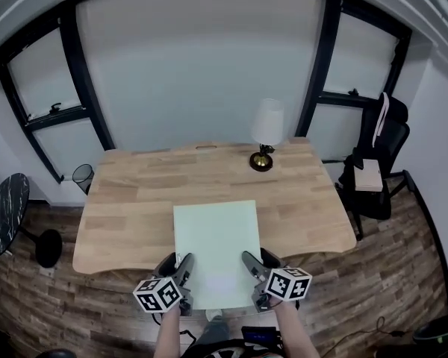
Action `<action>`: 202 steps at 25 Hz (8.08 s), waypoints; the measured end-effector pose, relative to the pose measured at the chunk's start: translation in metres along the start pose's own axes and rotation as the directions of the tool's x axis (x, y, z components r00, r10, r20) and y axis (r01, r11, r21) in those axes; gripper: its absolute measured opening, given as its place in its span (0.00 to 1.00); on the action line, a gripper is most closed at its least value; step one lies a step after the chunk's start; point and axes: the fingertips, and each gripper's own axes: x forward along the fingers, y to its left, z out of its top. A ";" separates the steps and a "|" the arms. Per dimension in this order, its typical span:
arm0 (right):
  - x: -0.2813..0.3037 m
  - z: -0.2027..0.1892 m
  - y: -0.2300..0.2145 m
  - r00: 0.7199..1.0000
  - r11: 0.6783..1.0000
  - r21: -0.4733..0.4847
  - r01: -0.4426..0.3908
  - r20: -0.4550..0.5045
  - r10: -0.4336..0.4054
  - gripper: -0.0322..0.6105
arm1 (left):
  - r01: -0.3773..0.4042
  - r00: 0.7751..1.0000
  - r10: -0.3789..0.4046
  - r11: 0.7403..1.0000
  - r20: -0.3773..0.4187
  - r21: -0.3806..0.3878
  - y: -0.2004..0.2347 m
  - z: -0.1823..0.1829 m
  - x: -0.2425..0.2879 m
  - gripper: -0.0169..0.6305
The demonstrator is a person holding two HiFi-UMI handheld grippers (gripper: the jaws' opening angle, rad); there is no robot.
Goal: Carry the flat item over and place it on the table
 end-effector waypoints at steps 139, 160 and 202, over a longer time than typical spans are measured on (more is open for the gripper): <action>0.227 0.031 -0.149 0.944 0.855 -0.472 0.215 -0.125 -0.306 0.06 | -0.158 0.961 0.157 0.987 -0.227 0.016 0.149 0.010 0.227 0.04; 0.174 0.058 -0.078 0.965 0.873 -0.419 0.248 0.030 -0.260 0.06 | -0.052 0.997 0.060 0.988 -0.054 0.145 0.075 0.066 0.177 0.04; 0.123 0.048 -0.056 0.972 0.881 -0.412 0.233 0.075 -0.221 0.06 | -0.047 0.997 0.032 0.967 0.064 0.250 0.043 0.083 0.131 0.04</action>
